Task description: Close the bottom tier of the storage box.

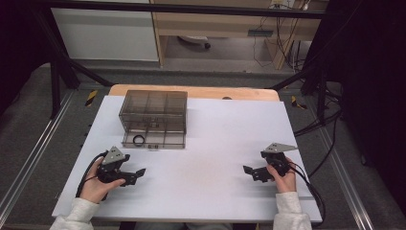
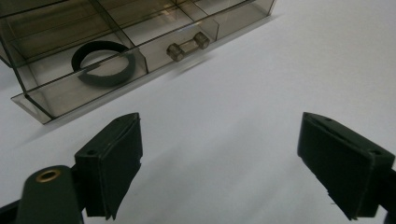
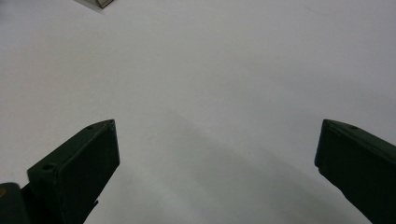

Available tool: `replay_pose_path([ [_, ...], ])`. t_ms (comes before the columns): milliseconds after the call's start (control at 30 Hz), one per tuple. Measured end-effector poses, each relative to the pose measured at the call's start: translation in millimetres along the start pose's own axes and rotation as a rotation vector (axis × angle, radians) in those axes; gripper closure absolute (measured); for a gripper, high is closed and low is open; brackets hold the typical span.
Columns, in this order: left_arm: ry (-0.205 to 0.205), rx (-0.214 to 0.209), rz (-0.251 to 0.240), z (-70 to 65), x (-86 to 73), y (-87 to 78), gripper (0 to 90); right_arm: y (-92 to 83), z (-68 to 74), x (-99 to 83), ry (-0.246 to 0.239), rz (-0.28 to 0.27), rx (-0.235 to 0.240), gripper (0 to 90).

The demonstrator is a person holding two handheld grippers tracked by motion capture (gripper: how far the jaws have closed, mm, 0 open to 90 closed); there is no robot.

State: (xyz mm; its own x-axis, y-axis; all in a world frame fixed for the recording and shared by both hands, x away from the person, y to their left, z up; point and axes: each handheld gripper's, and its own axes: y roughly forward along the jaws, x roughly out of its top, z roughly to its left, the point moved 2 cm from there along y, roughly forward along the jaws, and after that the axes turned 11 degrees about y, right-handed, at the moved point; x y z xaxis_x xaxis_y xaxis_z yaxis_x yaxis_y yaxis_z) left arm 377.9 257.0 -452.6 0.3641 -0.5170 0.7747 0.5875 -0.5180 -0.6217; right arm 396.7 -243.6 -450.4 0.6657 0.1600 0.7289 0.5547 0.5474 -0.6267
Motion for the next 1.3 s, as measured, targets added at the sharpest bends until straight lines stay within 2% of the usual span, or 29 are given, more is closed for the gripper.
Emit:
replay_pose_path([
  [433,-0.018,0.009,0.012,6.5,7.3,4.0,21.4,-1.1,1.0,-0.3,0.001,-0.005,0.012,0.4],
  [867,-0.002,0.01,0.032,10.4,17.0,16.1,30.7,-2.3,0.2,-0.7,-0.005,-0.009,0.007,0.4],
  [1033,-0.002,0.016,0.036,13.0,19.3,20.6,36.2,-2.5,0.1,-1.0,0.0,-0.009,0.008,0.4],
  [1300,0.01,0.033,0.073,18.2,19.2,26.8,46.9,-2.0,0.6,-1.3,0.0,-0.006,0.01,0.4],
])
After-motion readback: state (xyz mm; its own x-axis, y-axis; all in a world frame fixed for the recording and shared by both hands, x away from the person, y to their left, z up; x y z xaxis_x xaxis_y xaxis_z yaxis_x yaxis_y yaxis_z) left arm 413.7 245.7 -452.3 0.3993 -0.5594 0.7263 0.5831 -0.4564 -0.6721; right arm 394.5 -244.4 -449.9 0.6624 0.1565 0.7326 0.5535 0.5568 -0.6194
